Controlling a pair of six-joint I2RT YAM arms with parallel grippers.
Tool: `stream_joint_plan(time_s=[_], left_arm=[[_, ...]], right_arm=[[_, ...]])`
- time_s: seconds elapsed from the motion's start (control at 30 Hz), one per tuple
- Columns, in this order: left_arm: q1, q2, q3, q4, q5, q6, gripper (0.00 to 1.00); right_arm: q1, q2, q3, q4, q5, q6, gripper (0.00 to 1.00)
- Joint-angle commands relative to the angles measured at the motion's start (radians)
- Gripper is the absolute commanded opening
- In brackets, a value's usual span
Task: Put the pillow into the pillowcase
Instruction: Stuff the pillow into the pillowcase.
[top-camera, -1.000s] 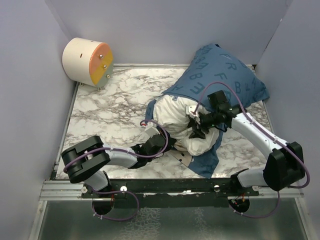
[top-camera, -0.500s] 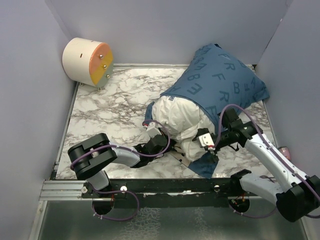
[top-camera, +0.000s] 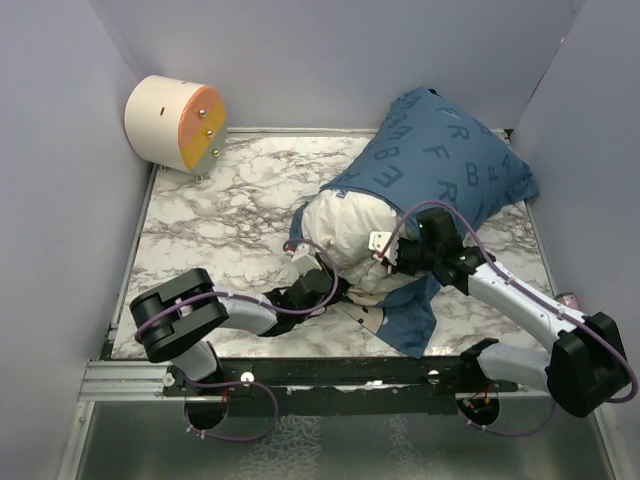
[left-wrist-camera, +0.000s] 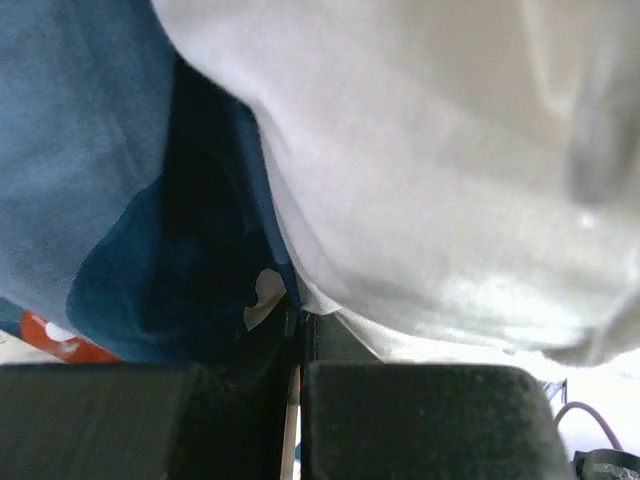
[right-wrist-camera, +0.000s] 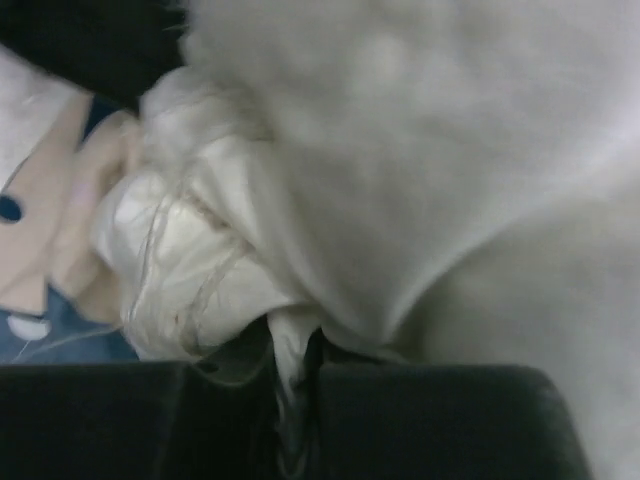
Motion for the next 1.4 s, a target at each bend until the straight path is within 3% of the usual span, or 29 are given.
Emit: stream_joint_plan(time_s=[0.0,0.07,0.3,0.53,0.67,0.93,1.37], left_arm=[[-0.009,-0.037,-0.052,-0.032,0.029,0.029,0.00],[-0.009,-0.048,-0.068,-0.026,0.026,0.031,0.01],[-0.009,-0.083,-0.109,0.035,0.033,0.049,0.27],[-0.007,-0.048,-0.093,0.103,0.042,0.036,0.33],[0.000,-0.054,-0.091,0.139,0.004,0.004,0.43],[0.074,0.022,-0.030,0.104,-0.029,-0.068,0.43],[0.097,0.144,0.060,0.031,-0.066,-0.137,0.41]], right_arm=[[-0.008,0.059,0.035,0.305,0.288,0.285,0.01],[-0.008,0.063,0.037,0.317,0.298,0.312,0.01],[-0.009,0.088,0.015,0.263,0.203,0.315,0.01],[-0.008,0.091,0.013,0.238,0.159,0.310,0.01],[-0.008,0.098,0.011,0.230,0.149,0.306,0.01],[-0.008,0.098,0.014,0.224,0.145,0.306,0.01],[-0.008,0.101,0.015,0.216,0.136,0.303,0.01]])
